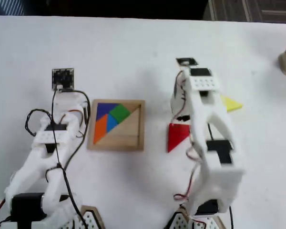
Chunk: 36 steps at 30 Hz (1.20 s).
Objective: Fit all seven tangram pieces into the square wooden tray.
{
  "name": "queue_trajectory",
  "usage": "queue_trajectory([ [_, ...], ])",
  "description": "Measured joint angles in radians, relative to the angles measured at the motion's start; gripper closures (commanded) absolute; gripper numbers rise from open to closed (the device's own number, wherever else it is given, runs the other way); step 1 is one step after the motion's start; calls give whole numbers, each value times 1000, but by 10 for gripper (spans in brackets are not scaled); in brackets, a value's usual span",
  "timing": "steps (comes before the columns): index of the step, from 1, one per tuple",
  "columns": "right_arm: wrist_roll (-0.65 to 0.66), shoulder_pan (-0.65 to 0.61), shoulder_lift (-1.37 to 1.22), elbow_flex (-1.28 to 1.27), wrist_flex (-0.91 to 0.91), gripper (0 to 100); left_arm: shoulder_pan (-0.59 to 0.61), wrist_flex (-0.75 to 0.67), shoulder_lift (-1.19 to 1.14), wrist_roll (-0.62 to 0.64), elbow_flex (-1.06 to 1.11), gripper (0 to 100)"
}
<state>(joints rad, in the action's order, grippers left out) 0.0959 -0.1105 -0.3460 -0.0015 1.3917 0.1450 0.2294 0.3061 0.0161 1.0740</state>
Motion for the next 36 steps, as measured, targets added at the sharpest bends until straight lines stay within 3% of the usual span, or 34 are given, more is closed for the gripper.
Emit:
queue_trajectory([
  [5,0,71,284,-276,-81,980,0,0,0,0,0,846],
  [9,29,89,308,-456,-140,980,0,0,0,0,0,846],
  [16,49,183,310,-546,-230,980,0,0,0,0,0,846],
  [36,75,-181,328,-646,-394,978,0,0,0,0,0,846],
])
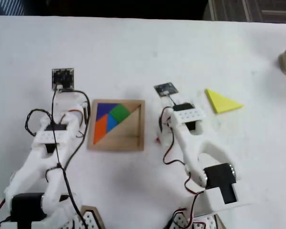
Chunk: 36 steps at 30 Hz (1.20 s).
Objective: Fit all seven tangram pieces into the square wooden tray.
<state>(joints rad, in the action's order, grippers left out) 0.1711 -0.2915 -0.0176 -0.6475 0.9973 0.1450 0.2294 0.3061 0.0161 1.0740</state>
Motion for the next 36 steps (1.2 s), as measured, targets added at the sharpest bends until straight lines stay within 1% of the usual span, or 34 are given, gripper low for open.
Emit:
queue_trajectory([
  [4,0,-18,0,37,-32,977,0,0,0,0,0,846],
  [7,0,-21,0,104,28,969,0,0,0,0,0,846],
  [9,-17,-8,15,155,92,917,0,0,0,0,0,846],
  [12,-46,40,31,219,147,786,0,0,0,0,0,846],
  [13,-44,52,31,232,152,744,0,0,0,0,0,846],
  [15,-2,58,31,249,155,667,0,0,0,0,0,846],
  [17,91,52,12,262,155,622,0,0,0,0,0,846],
  [18,161,51,-6,265,155,618,0,0,0,0,0,846],
  [24,723,66,-137,302,166,618,0,0,0,0,0,846],
  [26,879,71,-184,333,184,618,0,0,0,0,0,846],
  [28,1007,77,-227,373,224,618,0,0,0,0,0,846],
  [30,1102,78,-270,422,273,618,0,0,0,0,0,846],
  [31,1128,75,-293,451,292,618,0,0,0,0,0,846],
  [36,1160,75,-411,560,313,621,0,0,0,0,0,846],
])
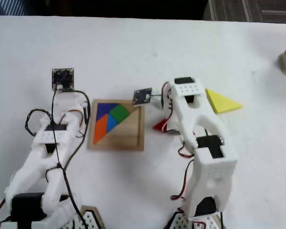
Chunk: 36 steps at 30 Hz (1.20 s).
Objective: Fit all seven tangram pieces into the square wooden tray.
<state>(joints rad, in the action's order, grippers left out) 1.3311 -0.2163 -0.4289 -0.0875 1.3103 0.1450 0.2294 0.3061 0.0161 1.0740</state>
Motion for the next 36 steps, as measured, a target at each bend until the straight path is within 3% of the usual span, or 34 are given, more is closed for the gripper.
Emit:
queue_trajectory([
  [10,2,17,-92,153,48,862,0,0,-9,0,0,846],
  [20,-95,12,-92,155,46,872,0,0,-9,0,0,846],
  [36,-700,12,-57,195,74,872,0,0,-9,0,0,846],
])
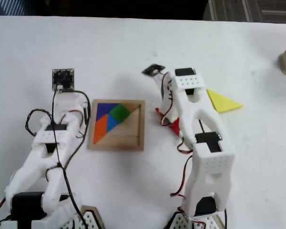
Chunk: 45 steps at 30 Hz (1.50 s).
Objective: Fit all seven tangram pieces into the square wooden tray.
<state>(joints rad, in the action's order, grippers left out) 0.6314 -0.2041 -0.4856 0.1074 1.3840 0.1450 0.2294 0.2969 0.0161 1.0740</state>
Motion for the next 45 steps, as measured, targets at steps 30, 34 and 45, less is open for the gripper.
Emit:
queue_trajectory([
  [30,-198,-215,365,-114,293,941,18,0,0,0,0,846],
  [34,-147,-215,571,-385,229,941,18,0,0,0,0,846],
  [45,416,58,1062,-993,262,947,18,0,0,0,0,846],
])
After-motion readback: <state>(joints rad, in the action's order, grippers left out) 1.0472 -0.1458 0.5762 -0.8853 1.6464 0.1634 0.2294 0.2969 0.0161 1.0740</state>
